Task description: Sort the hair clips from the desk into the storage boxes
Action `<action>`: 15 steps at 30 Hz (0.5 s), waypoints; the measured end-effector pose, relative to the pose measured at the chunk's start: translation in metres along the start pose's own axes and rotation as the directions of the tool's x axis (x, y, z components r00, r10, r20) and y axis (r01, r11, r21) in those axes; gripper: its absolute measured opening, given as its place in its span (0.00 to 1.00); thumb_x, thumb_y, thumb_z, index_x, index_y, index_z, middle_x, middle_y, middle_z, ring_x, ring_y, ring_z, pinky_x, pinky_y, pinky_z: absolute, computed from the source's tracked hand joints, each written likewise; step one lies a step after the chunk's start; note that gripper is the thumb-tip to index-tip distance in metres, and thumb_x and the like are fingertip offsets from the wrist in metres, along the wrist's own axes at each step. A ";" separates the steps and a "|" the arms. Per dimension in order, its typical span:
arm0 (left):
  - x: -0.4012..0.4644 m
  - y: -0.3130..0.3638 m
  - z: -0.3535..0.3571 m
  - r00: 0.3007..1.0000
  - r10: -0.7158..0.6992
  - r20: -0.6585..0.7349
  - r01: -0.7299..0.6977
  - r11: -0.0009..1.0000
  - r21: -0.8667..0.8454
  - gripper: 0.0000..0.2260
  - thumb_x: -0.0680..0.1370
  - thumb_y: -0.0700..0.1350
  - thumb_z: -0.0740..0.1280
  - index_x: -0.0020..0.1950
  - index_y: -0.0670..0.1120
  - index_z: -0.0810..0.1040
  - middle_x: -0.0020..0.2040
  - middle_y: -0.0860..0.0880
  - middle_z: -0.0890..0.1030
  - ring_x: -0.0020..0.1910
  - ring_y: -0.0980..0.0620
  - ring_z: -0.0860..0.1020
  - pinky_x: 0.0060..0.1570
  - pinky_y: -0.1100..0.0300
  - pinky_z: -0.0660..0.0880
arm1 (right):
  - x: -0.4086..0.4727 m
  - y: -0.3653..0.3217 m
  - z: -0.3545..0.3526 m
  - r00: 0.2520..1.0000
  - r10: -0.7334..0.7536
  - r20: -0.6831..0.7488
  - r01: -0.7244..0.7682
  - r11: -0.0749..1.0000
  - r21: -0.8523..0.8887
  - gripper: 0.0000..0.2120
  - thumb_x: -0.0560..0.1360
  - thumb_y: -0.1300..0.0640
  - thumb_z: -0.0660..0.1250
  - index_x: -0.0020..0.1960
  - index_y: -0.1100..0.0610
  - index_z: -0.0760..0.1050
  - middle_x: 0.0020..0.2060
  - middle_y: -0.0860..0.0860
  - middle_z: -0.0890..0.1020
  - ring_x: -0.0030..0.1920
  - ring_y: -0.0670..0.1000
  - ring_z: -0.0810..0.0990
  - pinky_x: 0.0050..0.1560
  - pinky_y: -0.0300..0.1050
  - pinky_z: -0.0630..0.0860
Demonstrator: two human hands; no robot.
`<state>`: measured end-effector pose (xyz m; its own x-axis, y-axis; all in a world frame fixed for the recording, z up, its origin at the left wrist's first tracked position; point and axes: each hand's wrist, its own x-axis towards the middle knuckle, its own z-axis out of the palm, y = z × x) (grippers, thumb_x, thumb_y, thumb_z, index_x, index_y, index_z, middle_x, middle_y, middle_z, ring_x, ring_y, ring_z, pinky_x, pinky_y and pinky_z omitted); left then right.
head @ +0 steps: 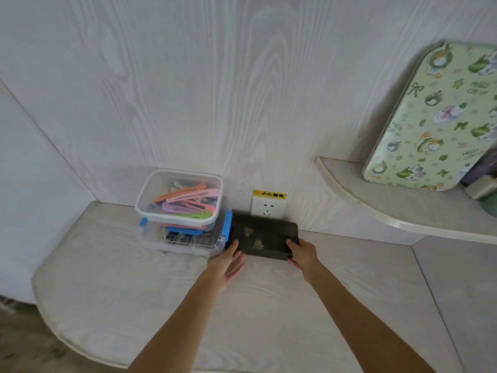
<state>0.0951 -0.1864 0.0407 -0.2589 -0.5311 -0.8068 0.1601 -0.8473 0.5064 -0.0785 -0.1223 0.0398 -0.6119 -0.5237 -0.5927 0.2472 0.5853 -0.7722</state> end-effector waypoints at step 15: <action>-0.005 -0.008 0.017 0.999 -0.011 -0.051 0.013 0.999 0.037 0.20 0.75 0.57 0.66 0.53 0.40 0.74 0.54 0.40 0.80 0.53 0.43 0.79 0.53 0.50 0.77 | 0.001 -0.005 0.000 0.995 0.044 0.085 -0.042 0.999 -0.034 0.24 0.78 0.52 0.62 0.71 0.56 0.64 0.62 0.56 0.73 0.62 0.57 0.72 0.64 0.52 0.71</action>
